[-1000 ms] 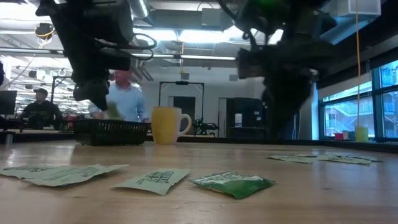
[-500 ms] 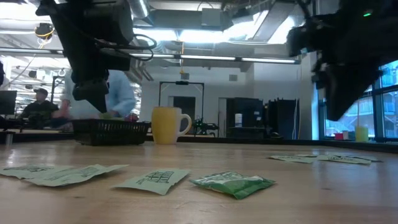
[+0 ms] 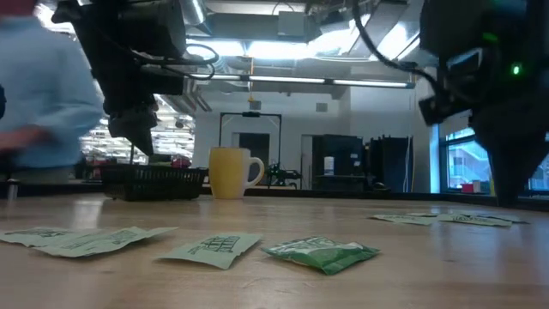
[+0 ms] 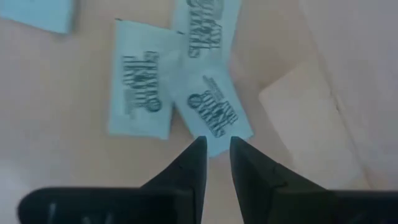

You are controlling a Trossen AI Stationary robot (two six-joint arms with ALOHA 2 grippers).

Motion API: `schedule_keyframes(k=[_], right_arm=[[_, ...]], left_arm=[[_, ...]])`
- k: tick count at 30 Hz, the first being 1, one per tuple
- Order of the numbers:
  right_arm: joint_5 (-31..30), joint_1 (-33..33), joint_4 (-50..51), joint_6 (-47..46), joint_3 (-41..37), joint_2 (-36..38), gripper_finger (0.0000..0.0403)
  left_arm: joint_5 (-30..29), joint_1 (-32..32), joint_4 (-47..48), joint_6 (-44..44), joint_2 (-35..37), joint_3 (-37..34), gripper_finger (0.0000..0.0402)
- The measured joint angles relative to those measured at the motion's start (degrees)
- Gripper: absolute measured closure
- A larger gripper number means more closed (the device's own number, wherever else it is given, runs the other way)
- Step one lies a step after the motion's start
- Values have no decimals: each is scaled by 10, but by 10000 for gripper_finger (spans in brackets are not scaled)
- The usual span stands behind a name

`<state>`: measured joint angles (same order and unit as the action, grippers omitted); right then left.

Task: Pick and place Stevia / Truvia into bins
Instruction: Put the green stevia packet into the black bin

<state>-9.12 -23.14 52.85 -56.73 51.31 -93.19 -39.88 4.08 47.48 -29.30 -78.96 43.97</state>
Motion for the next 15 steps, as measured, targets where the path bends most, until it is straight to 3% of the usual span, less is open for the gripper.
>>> schedule_keyframes(k=[15], right_arm=[[39,54,-91,14,-81,7,331]], left_arm=[[1,0,0,0,0,0,332]])
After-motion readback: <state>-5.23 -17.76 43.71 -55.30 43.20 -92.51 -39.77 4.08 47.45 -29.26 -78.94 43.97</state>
